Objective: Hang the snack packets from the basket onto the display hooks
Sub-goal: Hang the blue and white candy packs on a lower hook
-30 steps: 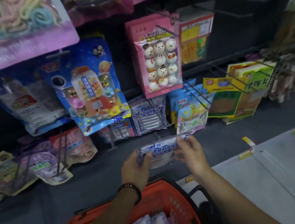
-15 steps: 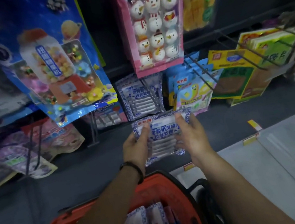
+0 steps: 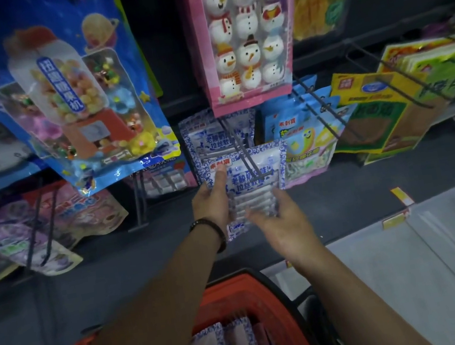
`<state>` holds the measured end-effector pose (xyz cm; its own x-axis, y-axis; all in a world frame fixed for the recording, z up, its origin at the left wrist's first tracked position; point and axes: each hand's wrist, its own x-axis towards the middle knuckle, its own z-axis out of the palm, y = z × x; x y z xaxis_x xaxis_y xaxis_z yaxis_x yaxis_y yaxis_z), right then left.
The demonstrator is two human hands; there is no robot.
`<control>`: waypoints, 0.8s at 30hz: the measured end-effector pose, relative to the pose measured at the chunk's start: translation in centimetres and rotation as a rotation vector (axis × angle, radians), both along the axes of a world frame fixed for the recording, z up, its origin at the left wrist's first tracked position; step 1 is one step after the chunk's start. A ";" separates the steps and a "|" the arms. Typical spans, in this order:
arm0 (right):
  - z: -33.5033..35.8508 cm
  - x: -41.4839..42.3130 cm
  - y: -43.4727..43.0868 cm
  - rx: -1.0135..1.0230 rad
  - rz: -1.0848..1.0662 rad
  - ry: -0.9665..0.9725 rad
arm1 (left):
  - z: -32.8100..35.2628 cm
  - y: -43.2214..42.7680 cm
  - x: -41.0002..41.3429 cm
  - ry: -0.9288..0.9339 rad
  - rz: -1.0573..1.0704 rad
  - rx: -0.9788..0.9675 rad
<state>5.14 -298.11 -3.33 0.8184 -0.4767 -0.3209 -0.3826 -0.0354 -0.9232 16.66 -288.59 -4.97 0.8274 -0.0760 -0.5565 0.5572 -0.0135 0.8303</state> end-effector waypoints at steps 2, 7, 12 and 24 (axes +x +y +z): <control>-0.1 0.0 0.4 -0.010 0.055 0.064 | -0.3 -0.2 1.0 0.011 0.038 0.000; 0.3 -0.1 0.9 -0.048 0.149 0.126 | -0.8 -0.2 3.6 -0.072 0.048 0.012; -0.1 0.1 1.4 -0.133 0.264 0.230 | -1.5 0.3 5.2 -0.094 0.000 0.021; 0.2 -2.0 6.9 -0.389 0.523 0.293 | -0.8 13.7 -7.0 -0.214 -0.498 0.361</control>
<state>3.09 -291.19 -3.14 0.8774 -0.1699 -0.4487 -0.4556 -0.5880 -0.6683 9.66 -274.89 -5.81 0.8366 -0.3184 -0.4457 0.2350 -0.5263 0.8172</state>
